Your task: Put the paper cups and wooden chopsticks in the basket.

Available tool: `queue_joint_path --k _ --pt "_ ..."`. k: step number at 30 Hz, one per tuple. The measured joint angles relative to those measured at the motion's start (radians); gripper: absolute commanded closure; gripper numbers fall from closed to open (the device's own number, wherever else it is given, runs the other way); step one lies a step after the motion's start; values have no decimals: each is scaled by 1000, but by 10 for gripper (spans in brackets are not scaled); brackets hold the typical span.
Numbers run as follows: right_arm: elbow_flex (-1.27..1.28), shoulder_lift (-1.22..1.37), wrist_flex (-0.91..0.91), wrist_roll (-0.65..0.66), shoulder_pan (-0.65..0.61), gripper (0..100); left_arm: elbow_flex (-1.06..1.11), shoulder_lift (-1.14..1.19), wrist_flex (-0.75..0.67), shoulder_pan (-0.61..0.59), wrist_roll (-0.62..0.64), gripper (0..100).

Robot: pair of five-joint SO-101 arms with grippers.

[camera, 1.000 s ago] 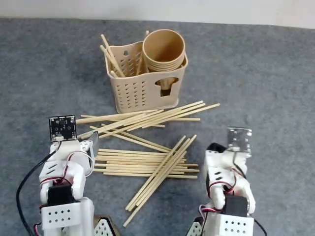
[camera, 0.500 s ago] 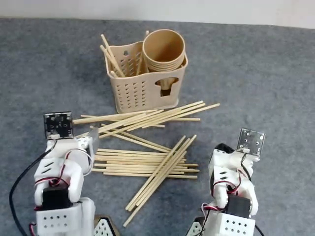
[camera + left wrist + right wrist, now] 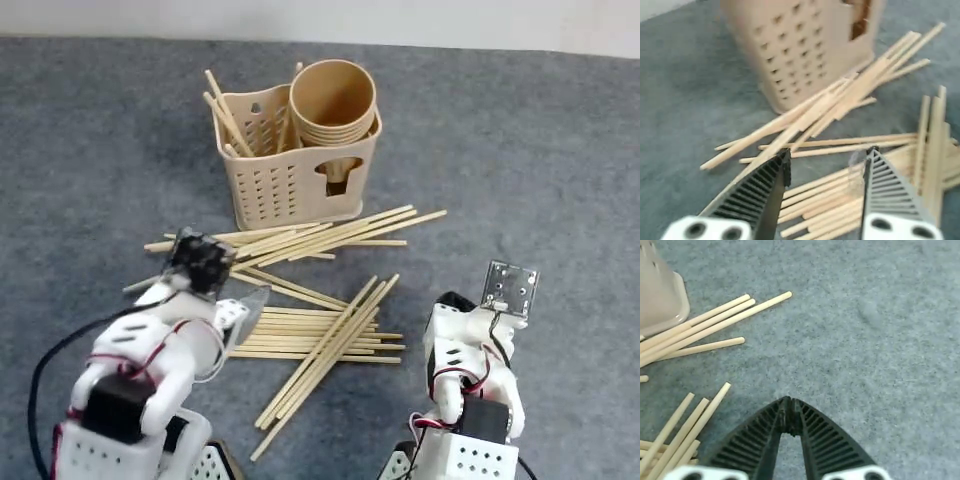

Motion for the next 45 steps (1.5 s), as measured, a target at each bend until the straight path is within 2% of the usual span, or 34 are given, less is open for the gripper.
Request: queue_joint_path --k 7,11,19,29,35,41,45 --pt "0 0 0 0 0 994 -224 476 0 160 -3 765" --pt "0 0 0 0 58 994 -325 740 -5 226 -3 765" --pt "0 0 0 0 107 994 -497 1172 -103 241 -3 765" --pt "0 0 0 0 106 994 -687 1458 -114 344 43 766" --pt "0 0 0 0 106 994 -767 1613 -115 341 44 767" --pt "0 0 0 0 106 994 -818 1689 -115 348 46 907" --pt "0 0 0 0 106 994 -829 1699 -117 350 46 938"
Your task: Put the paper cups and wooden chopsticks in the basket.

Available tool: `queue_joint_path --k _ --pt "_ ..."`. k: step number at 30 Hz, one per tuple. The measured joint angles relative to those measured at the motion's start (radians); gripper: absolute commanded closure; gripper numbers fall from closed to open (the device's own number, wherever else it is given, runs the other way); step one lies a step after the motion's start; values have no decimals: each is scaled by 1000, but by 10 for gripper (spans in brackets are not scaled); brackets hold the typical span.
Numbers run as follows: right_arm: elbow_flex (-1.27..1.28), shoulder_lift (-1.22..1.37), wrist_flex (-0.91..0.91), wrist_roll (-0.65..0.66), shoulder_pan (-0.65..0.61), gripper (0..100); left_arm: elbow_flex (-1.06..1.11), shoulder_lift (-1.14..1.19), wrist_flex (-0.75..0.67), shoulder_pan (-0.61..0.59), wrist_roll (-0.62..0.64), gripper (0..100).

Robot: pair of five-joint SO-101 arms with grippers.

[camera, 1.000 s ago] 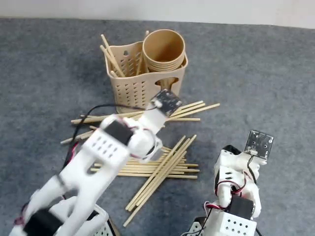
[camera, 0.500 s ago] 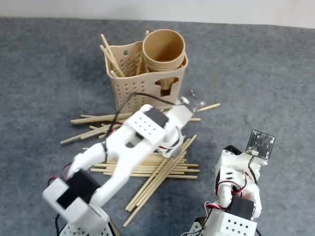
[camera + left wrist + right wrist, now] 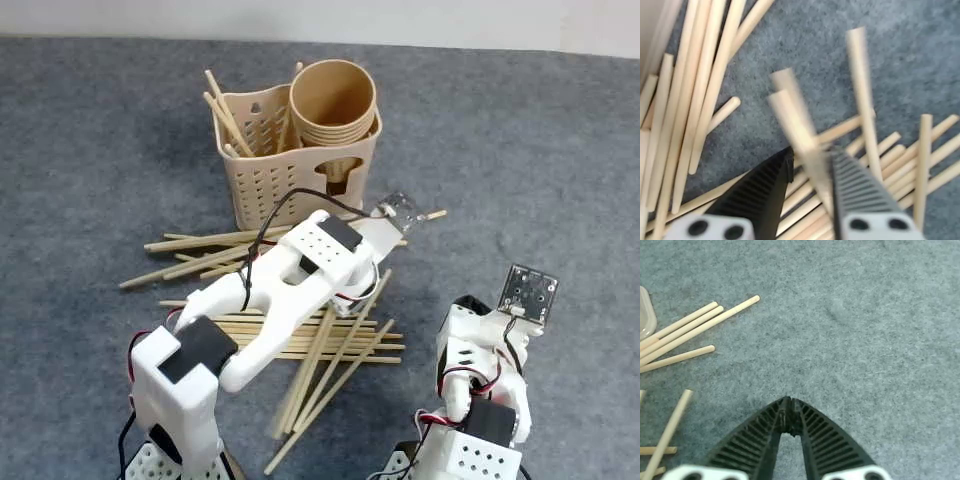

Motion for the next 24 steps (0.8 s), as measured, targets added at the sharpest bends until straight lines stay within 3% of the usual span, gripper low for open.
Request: queue_joint_path --k 14,24 --pt "0 0 0 0 3 994 0 -5 2 -2 -2 981" --pt "0 0 0 0 3 994 114 -255 9 -6 -2 981"
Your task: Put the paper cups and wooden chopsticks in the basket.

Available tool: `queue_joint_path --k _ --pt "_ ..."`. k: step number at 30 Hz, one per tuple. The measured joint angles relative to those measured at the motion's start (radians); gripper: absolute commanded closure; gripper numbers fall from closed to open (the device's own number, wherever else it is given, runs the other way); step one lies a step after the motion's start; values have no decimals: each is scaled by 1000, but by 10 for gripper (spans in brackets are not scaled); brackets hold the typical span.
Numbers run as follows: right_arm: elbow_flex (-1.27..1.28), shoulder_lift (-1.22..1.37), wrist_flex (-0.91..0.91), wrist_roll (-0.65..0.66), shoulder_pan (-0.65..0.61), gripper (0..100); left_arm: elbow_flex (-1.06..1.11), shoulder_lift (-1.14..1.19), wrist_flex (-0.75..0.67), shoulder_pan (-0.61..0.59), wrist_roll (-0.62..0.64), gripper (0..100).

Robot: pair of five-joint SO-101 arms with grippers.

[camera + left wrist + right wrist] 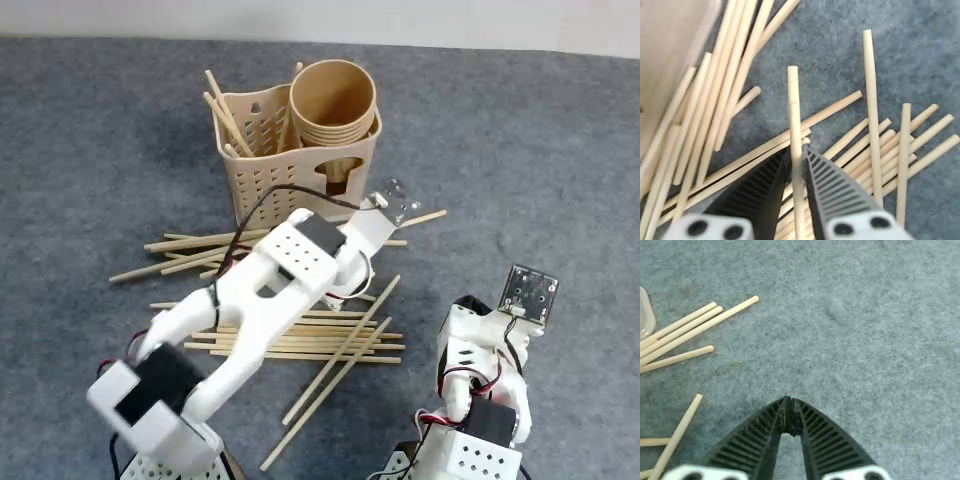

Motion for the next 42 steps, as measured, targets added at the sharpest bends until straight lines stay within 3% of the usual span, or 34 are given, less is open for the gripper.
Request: queue_joint_path --k 12,29,42 --pt "0 0 0 0 0 994 6 -325 6 -138 0 994" --pt "0 0 18 0 0 994 6 -858 6 -245 0 994" --pt "0 0 18 0 0 994 -143 -945 -6 -387 -15 994"
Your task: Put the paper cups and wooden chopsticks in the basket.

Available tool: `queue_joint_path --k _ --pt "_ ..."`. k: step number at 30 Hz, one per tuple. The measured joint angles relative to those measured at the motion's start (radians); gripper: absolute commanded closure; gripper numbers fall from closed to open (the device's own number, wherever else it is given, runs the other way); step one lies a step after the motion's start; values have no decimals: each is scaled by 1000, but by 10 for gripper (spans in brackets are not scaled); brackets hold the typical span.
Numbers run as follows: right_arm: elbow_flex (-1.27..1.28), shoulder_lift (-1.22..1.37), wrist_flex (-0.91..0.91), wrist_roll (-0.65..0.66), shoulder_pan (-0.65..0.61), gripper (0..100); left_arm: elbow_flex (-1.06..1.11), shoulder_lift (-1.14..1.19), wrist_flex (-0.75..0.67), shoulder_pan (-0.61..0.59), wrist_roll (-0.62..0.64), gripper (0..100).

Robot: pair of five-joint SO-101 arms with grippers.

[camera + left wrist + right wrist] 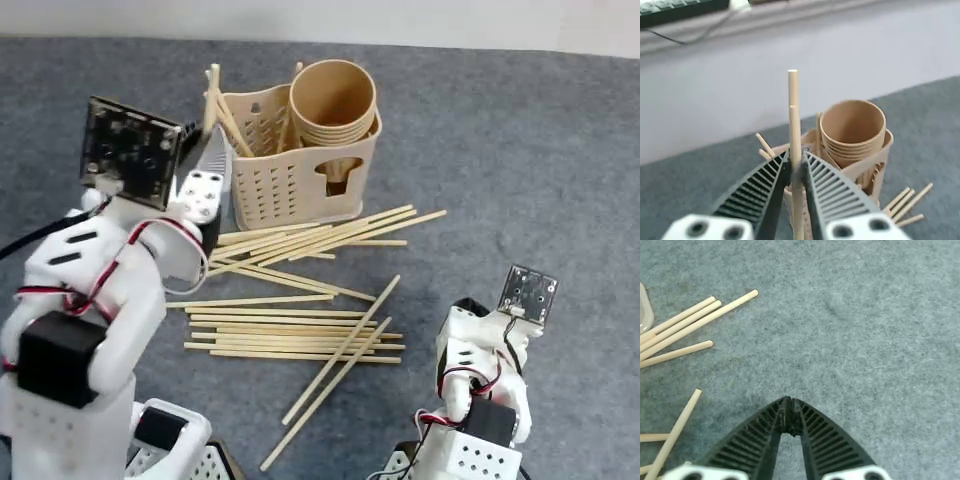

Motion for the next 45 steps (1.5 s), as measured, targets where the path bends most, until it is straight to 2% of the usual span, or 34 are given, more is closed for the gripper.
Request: queue_joint_path --k 4,11,25,32,38,45 --pt "0 0 0 0 0 994 -9 0 -121 -2 -8 994" --pt "0 0 0 0 0 994 11 0 -471 -9 -8 994" --pt "0 0 28 0 0 994 407 3 -1045 -8 -14 994" --pt "0 0 28 0 0 994 483 150 -1102 -40 -14 983" --pt "0 0 28 0 0 994 488 232 -1105 -64 -14 903" --pt "0 0 28 0 0 994 488 232 -1040 -64 -14 902"
